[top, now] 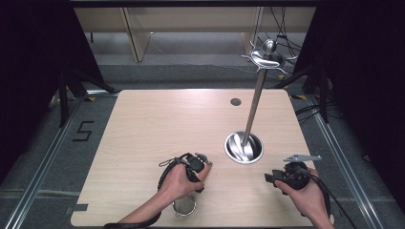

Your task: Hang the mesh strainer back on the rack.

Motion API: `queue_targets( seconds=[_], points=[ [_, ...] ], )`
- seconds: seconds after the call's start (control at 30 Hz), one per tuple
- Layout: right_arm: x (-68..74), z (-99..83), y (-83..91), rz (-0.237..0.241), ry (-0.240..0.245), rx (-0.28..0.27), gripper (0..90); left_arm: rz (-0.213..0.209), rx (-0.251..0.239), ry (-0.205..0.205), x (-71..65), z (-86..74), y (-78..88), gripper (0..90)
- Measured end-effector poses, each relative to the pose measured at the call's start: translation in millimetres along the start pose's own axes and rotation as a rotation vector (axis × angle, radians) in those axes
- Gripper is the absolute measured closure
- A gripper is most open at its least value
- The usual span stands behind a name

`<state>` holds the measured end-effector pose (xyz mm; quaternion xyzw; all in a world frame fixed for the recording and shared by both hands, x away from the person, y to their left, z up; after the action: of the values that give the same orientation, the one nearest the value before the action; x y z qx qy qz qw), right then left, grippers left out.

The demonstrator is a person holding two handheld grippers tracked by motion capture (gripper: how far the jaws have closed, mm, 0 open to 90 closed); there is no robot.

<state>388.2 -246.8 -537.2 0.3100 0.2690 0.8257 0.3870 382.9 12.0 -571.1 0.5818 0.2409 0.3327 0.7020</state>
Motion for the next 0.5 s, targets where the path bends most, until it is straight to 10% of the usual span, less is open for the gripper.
queue_targets(
  seconds=[0.23, 0.5],
  points=[
    [4.8, -4.0, 2.6, 0.054, -0.012, 0.050, 57.8, -0.006, 0.015, 0.043, -1.4, -0.2, -6.6, 52.6],
    [5.9, -5.1, 2.9, 0.056, -0.023, 0.059, 57.7, 0.044, 0.015, -0.009, 2.0, -2.2, -4.8, 66.2]
  ],
)
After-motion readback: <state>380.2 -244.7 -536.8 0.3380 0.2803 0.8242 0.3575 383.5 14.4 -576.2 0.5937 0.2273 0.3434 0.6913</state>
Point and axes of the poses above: each handheld gripper's, and its own axes: y roughly backward along the jaws, z roughly out of its top, x roughly to its left, the point moved 10 cm from there along -y, roughly forward along the jaws, and after that the axes turned 7 degrees about z, right-handed, at the moved point
